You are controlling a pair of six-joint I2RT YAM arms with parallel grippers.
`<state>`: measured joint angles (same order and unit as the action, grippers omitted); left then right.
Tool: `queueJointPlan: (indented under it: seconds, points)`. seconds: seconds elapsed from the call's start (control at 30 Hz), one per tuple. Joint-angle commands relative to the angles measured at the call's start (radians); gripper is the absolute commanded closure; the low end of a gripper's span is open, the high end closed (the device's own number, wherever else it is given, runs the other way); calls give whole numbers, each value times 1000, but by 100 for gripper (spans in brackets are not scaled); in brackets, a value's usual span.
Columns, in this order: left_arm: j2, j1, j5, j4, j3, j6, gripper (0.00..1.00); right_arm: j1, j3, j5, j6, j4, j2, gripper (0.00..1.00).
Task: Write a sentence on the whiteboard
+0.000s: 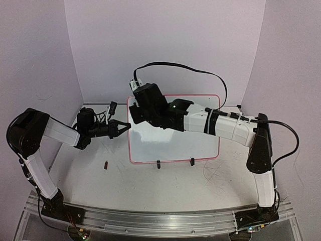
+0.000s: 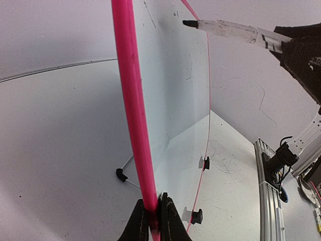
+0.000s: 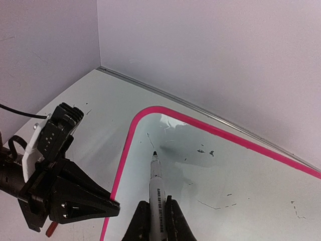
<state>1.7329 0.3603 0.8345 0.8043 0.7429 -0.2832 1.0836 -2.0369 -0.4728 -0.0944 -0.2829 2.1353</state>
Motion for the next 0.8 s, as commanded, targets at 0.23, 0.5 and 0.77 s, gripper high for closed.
queueJointPlan:
  seconds: [0.23, 0.5, 0.77]
  points:
    - [-19, 16, -49, 10, -13, 82, 100, 6, -7, 59, -5, -13, -10, 100]
    - [-18, 16, -47, 10, -10, 81, 100, 7, 14, 38, -10, -10, -15, 100]
    - [-19, 16, -44, 9, -11, 81, 100, 6, 1, 38, -13, -7, -1, 100]
